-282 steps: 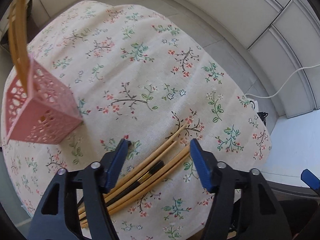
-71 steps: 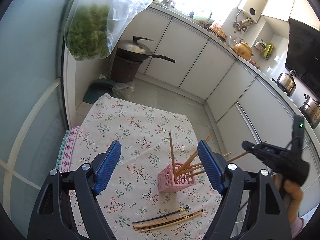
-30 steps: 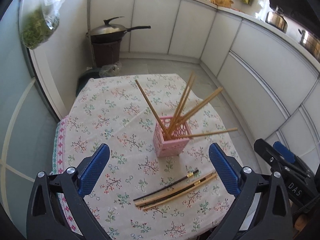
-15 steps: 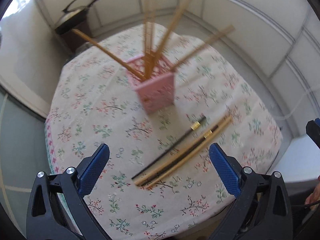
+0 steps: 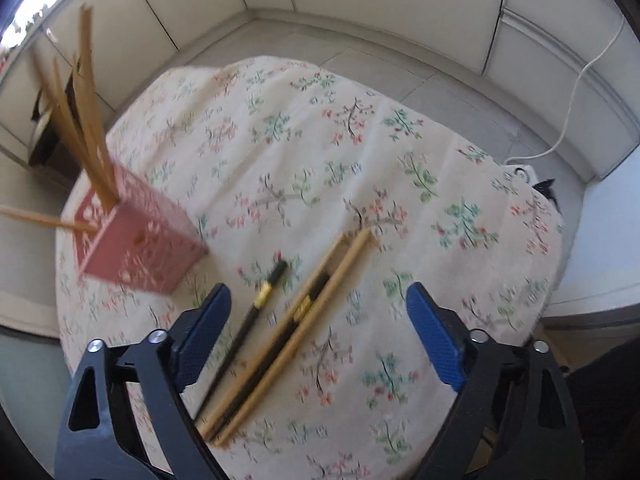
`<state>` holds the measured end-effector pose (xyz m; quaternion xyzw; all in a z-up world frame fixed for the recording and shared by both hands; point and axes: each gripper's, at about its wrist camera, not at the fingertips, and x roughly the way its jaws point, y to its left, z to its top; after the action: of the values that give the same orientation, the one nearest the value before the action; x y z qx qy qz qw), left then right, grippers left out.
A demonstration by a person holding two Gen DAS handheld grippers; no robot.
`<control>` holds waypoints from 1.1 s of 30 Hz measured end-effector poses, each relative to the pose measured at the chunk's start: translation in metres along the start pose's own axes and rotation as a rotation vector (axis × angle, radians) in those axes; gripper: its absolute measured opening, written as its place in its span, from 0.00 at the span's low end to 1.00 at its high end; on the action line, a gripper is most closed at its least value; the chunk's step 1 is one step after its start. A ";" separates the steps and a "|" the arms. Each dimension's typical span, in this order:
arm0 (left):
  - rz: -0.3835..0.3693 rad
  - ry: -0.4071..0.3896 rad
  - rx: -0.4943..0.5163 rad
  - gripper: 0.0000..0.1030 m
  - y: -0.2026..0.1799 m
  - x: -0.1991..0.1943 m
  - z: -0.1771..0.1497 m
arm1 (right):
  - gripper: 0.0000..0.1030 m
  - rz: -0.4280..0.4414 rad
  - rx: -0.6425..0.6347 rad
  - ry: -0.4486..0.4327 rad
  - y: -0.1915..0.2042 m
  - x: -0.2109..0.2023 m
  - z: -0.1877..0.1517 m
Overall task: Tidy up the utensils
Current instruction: 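Lower the left tool onto the pile and close on a chopstick while the right tool approaches the pile, then lift the chopstick upright with the left tool while the right tool closes on another chopstick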
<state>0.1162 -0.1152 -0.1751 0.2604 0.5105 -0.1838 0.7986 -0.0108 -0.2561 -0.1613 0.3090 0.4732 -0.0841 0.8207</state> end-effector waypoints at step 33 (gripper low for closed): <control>-0.068 -0.065 -0.077 0.04 0.008 -0.016 -0.006 | 0.93 0.088 0.160 0.191 -0.015 0.036 0.012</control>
<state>0.1100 -0.1045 -0.1610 0.2058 0.4994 -0.1996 0.8175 0.0104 -0.2696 -0.1936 0.4005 0.5269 -0.0557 0.7476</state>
